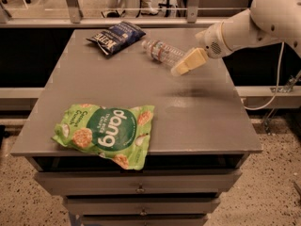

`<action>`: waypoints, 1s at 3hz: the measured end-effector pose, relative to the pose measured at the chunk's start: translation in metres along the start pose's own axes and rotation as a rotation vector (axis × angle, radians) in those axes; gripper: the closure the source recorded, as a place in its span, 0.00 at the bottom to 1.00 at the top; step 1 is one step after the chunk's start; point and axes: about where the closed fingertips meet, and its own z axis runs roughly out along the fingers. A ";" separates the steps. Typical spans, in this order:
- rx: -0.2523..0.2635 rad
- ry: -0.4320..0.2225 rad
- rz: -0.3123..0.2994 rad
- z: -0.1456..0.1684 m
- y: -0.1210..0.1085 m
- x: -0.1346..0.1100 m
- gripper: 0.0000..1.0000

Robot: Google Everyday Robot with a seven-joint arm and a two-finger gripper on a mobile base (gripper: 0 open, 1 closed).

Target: Move water bottle near blue chip bag

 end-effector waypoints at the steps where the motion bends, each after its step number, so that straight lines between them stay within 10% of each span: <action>1: 0.009 0.029 -0.018 0.015 0.001 -0.001 0.00; 3: 0.040 0.097 -0.020 0.039 -0.021 0.005 0.26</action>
Offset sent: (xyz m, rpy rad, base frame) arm 0.0395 0.0058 -0.0255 -0.1262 0.0069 -0.0451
